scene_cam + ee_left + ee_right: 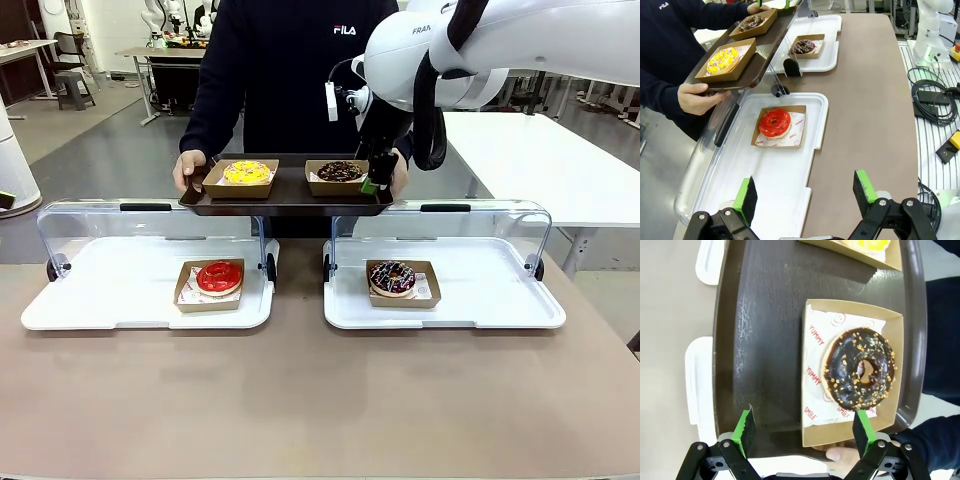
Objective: Provide the desired donut to the person.
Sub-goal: Place the picked Paper togo box onto the Handle tray extended by the person.
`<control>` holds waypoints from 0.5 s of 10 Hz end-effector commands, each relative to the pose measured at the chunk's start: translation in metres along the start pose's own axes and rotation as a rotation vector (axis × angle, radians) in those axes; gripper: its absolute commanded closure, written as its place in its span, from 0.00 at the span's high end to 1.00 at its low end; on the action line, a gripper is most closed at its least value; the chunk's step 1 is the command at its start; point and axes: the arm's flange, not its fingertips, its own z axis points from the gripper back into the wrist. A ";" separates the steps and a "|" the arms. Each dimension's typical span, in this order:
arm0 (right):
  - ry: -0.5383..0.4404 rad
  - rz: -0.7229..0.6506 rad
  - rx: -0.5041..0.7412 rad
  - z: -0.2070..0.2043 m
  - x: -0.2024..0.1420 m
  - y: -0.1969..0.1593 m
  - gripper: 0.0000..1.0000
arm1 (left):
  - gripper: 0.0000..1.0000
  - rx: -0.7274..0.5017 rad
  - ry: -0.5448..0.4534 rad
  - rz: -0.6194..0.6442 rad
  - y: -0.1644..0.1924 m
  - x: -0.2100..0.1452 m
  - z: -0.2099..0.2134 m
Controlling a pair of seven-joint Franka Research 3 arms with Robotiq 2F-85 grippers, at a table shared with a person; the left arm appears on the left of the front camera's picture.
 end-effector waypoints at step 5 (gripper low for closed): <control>-0.002 -0.002 0.018 0.004 0.001 0.003 1.00 | 1.00 0.004 -0.023 -0.018 -0.001 -0.003 0.000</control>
